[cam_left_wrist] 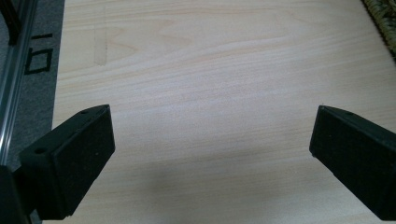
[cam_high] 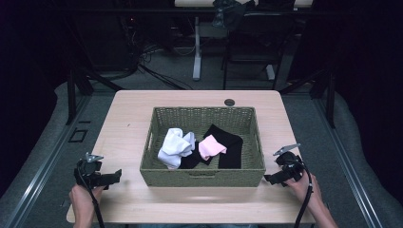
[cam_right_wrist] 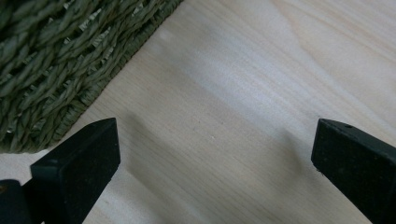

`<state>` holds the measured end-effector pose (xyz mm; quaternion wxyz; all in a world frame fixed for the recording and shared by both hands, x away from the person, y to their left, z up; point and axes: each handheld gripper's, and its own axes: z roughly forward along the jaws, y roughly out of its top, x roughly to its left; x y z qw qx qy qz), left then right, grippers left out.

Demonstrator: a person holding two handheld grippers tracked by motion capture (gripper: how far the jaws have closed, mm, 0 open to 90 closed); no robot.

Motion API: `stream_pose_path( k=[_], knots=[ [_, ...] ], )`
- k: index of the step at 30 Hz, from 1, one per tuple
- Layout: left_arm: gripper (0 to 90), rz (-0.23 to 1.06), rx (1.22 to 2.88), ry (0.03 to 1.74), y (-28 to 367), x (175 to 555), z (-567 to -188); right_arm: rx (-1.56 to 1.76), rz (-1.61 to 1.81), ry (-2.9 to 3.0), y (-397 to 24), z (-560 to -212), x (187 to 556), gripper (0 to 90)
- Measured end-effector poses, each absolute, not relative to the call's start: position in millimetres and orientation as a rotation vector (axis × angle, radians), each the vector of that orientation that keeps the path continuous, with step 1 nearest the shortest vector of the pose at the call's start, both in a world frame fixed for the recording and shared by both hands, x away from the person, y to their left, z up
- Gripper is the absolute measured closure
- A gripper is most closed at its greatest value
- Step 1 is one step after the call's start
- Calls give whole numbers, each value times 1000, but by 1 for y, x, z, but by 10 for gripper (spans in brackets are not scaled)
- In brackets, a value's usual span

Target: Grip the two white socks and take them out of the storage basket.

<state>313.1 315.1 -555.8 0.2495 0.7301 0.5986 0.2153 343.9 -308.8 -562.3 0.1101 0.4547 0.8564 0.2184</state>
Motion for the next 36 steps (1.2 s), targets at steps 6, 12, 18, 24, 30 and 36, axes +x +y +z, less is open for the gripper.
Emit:
stream_pose_path(
  k=[6,12,18,24,30,36],
  knots=[
    [0,581,1982,1614,314,313,-554,1337,626,2513,-309,-562,343,8],
    [0,549,1968,1602,312,313,-553,1336,632,2514,-308,-563,343,8],
    [0,527,1954,1567,307,310,-548,1337,625,2514,-307,-562,346,8],
    [0,468,1963,1538,302,316,-545,1392,629,2480,-318,-564,345,8],
    [0,476,1973,1516,295,317,-535,1383,620,2462,-321,-561,341,9],
    [0,493,1954,1508,294,311,-519,1361,628,2486,-318,-563,341,9]
  ],
)
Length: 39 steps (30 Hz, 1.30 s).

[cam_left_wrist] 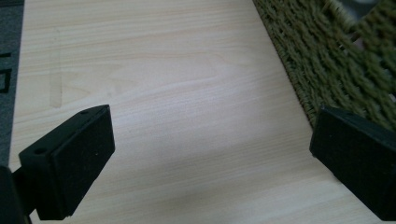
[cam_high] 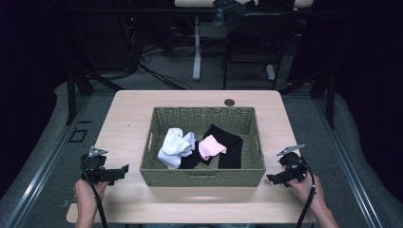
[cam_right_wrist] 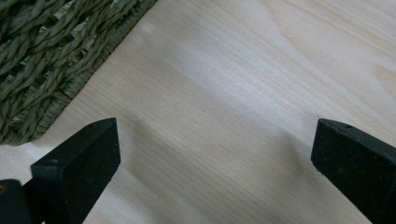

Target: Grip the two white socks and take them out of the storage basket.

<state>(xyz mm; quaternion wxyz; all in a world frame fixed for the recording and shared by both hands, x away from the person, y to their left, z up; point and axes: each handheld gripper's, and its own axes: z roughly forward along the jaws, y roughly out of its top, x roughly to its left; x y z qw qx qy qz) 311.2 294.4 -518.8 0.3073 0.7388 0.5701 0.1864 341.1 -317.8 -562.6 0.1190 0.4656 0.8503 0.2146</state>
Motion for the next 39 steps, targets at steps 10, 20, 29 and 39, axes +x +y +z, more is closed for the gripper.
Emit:
stream_pose_path(
  k=[10,20,29,39],
  knots=[
    [0,490,1943,1461,287,312,-491,1369,635,2493,-318,-565,336,10],
    [0,440,1916,1394,277,318,-464,1386,629,2473,-322,-565,332,11],
    [0,436,1940,1294,249,330,-428,1348,615,2488,-315,-563,334,11],
    [0,394,1994,1230,217,354,-414,1325,601,2514,-310,-564,338,14]
  ],
)
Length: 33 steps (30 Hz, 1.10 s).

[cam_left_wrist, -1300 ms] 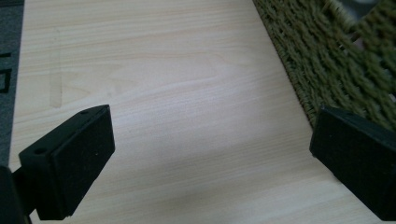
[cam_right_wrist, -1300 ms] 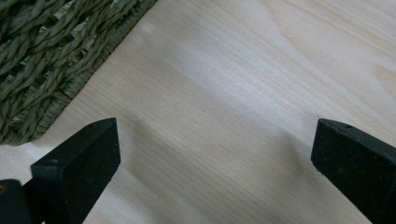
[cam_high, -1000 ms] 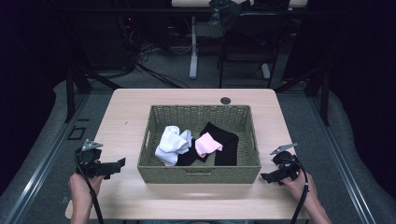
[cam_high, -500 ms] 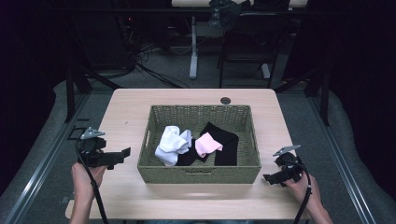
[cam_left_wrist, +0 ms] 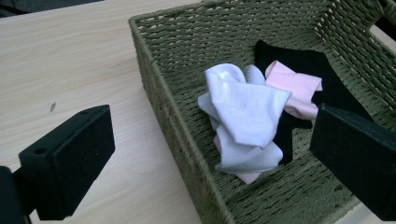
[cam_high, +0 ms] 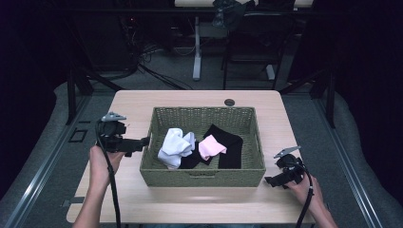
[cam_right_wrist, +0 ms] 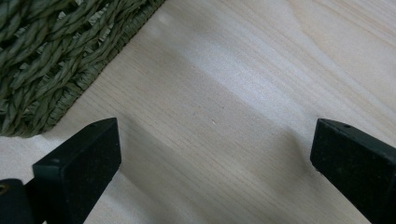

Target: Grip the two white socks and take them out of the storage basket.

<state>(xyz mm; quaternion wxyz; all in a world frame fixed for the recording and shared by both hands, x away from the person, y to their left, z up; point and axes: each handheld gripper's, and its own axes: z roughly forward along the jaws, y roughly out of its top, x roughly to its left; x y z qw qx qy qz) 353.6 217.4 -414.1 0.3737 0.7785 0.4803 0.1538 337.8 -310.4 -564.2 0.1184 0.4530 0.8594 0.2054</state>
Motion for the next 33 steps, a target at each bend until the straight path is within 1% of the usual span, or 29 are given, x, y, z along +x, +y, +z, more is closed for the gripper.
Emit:
stream_pose_path(
  k=[10,18,27,30,31,33],
  knots=[
    [0,323,2062,1207,193,382,-416,1338,601,2505,-312,-563,338,14],
    [15,267,2130,1207,167,409,-429,1347,616,2502,-316,-563,335,14],
    [107,239,2227,1251,143,431,-444,1339,607,2506,-315,-564,336,16],
    [162,233,2262,1274,138,438,-452,1344,610,2494,-315,-562,334,16],
    [232,236,2273,1289,135,442,-456,1343,609,2495,-315,-562,334,16],
    [271,236,2279,1297,135,444,-457,1349,614,2496,-315,-562,334,17]
  ],
)
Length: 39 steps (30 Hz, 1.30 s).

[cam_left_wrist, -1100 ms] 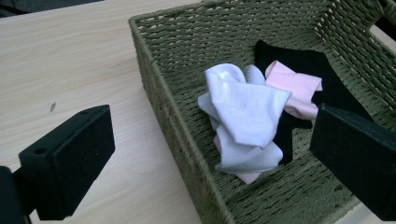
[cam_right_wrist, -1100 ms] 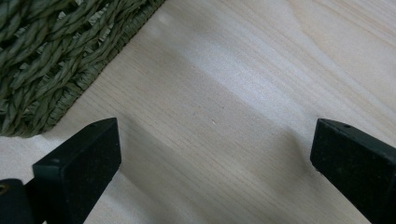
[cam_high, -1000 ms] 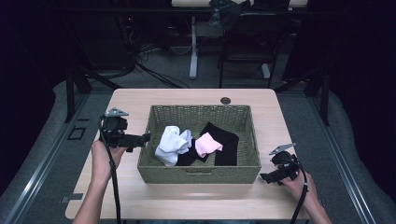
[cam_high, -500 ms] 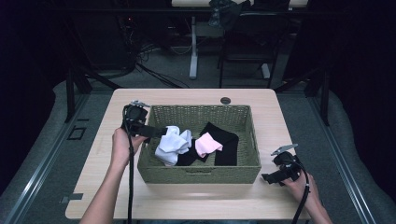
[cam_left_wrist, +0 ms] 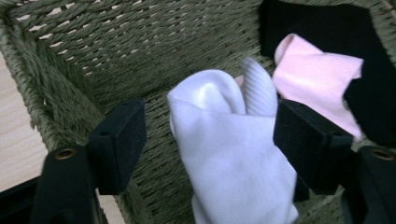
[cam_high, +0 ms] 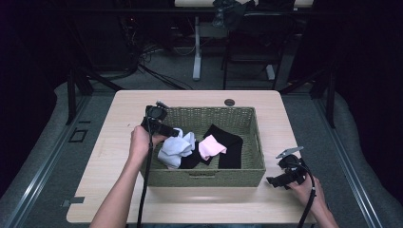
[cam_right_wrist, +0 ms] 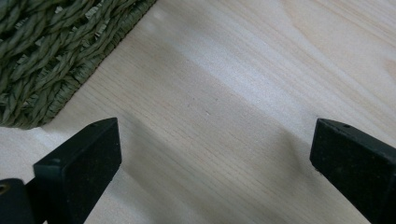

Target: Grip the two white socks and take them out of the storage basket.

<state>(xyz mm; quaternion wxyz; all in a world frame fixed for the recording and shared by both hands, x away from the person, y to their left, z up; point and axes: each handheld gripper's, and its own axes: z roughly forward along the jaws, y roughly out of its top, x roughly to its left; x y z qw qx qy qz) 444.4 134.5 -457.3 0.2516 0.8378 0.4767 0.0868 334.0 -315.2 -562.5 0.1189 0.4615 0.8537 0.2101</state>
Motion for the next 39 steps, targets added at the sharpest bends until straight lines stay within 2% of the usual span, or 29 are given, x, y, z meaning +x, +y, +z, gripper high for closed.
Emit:
stream_pose_path(
  k=[13,14,15,16,18,19,20,23,25,26,27,31,34,39],
  knots=[
    [393,217,2356,1380,125,466,-475,1333,634,2474,-315,-560,333,31],
    [485,223,2367,1395,124,467,-476,1332,632,2484,-316,-560,333,31],
    [485,229,2380,1407,123,468,-477,1332,632,2484,-316,-560,333,31],
    [525,223,2389,1412,122,468,-478,1335,633,2479,-316,-560,333,31],
    [723,212,2404,1410,120,468,-480,1334,621,2485,-317,-560,333,31],
    [771,205,2406,1409,119,467,-480,1336,626,2478,-317,-560,333,31],
    [771,195,2416,1396,118,467,-480,1336,626,2478,-317,-560,333,31],
    [897,194,2413,1361,116,465,-478,1336,624,2480,-316,-560,333,31],
    [898,199,2415,1343,115,463,-475,1335,613,2482,-317,-560,333,31],
    [897,200,2410,1329,114,461,-473,1335,613,2482,-317,-560,333,31],
    [854,190,2401,1317,114,460,-471,1333,612,2486,-317,-559,333,31],
    [492,165,2395,1291,113,454,-466,1335,619,2481,-317,-560,334,31],
    [339,147,2407,1268,112,450,-465,1335,626,2482,-316,-560,333,31],
    [247,130,2451,1237,106,445,-467,1338,618,2483,-317,-560,333,31]
  ],
)
